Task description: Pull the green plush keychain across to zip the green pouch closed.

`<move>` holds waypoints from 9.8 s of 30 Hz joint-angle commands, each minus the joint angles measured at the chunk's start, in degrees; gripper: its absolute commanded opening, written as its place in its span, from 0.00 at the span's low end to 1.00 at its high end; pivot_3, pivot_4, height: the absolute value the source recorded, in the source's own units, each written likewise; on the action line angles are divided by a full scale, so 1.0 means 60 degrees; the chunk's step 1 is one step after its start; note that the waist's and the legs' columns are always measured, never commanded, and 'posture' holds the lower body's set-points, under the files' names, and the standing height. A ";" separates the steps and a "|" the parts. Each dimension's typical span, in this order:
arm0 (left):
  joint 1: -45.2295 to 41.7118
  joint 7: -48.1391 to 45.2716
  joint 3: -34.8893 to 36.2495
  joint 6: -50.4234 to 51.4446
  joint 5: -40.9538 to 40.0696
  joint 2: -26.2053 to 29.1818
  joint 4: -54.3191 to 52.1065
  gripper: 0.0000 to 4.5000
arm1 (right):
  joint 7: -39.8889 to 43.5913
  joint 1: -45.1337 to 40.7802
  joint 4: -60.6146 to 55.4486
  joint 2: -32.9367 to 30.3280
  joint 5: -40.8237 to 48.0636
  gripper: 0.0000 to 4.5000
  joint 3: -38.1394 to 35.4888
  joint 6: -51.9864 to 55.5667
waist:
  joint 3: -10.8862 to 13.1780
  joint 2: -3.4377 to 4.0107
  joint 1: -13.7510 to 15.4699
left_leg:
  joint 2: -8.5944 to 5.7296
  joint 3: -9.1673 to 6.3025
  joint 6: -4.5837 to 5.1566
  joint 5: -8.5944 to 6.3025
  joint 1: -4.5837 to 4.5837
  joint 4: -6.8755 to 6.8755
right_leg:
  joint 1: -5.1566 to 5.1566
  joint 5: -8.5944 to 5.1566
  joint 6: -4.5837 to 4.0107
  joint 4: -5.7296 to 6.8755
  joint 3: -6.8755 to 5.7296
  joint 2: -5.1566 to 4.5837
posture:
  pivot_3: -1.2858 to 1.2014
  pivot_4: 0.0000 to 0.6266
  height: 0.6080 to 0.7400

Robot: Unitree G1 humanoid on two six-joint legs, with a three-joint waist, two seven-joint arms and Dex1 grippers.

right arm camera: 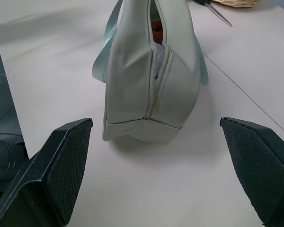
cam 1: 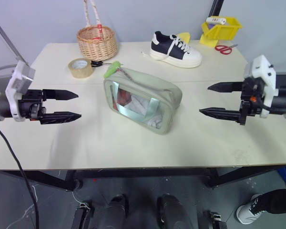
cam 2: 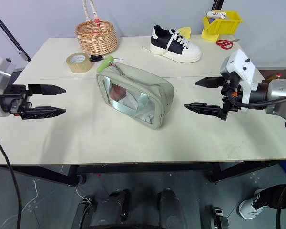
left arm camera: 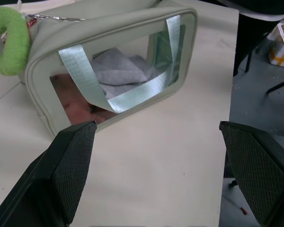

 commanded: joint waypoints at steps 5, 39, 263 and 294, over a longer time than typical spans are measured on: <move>-0.0177 0.0007 0.0331 0.0207 -0.0251 0.0120 -0.0207 0.99 | -0.0158 -0.0676 -0.0111 -0.0034 0.0041 1.00 0.0147 0.0233 | 0.0001 0.0001 -0.0016 | 0.0000 0.0000 0.0000 0.0000 0.0000 -0.0001 | -0.0001 0.0000 0.0000 0.0000 0.0001 0.0001 | 0.52 0.24 0.66; -0.0349 0.0999 0.1577 0.0927 -0.1619 -0.0735 -0.0265 1.00 | -0.0575 -0.9308 0.6361 0.6767 -0.3541 0.22 0.7011 0.2941 | 0.0000 0.0000 -0.0256 | -0.0015 -0.0017 -0.0003 0.0002 -0.0058 0.0001 | -0.0075 0.0001 0.0005 0.0022 -0.0006 0.0008 | 0.52 0.24 0.66; -0.0257 0.2367 -0.0769 -0.0645 0.0981 -0.1791 0.0051 0.00 | -0.4047 -0.1684 0.0872 0.4106 -0.4026 0.01 0.1751 0.3648 | -0.0006 0.0006 -0.0089 | -0.0009 -0.0012 0.0008 -0.0004 0.0021 0.0036 | 0.0023 0.0008 -0.0006 0.0033 -0.0002 0.0023 | 0.52 0.24 0.66; -0.0180 -0.0395 0.0375 0.0151 0.0148 0.0603 -0.0104 0.99 | 0.1532 -0.0494 -0.0334 0.0249 -0.1158 0.93 0.0615 0.0148 | 0.0003 0.0005 0.0034 | 0.0006 -0.0004 0.0008 -0.0004 0.0032 -0.0010 | 0.0025 0.0003 -0.0006 0.0000 -0.0003 0.0009 | 0.52 0.24 0.66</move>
